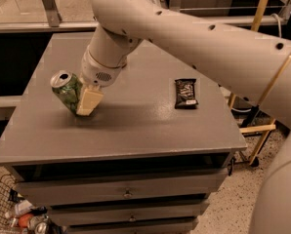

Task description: Knock green can over

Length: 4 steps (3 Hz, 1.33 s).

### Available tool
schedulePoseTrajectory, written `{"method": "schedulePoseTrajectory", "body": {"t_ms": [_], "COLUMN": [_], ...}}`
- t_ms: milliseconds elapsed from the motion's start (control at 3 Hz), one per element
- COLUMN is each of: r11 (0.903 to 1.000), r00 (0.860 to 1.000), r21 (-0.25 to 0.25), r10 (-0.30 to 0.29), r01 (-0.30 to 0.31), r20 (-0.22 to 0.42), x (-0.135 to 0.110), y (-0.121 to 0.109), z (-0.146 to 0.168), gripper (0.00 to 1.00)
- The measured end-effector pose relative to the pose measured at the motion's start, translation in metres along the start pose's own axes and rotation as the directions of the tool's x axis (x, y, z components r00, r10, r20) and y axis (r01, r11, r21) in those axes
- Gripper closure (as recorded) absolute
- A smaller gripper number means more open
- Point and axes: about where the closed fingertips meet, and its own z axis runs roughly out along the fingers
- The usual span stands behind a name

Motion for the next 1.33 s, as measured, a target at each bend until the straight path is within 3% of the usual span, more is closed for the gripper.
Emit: {"method": "schedulePoseTrajectory", "body": {"t_ms": [333, 667, 1000, 1333], "r11": [0.9984, 0.9886, 0.9722, 0.9543], "r00": [0.995, 0.976, 0.947, 0.865], "r21": [0.037, 0.092, 0.122, 0.07], "r10": [-0.039, -0.099, -0.16, -0.231], "r01": [0.042, 0.119, 0.2, 0.291], "r20": [-0.091, -0.195, -0.278, -0.445], "x": [0.001, -0.001, -0.012, -0.018], "y": [-0.01, -0.03, -0.04, -0.035], "z": [-0.011, -0.044, -0.069, -0.051], "gripper": [1.0, 1.0, 1.0, 1.0]}}
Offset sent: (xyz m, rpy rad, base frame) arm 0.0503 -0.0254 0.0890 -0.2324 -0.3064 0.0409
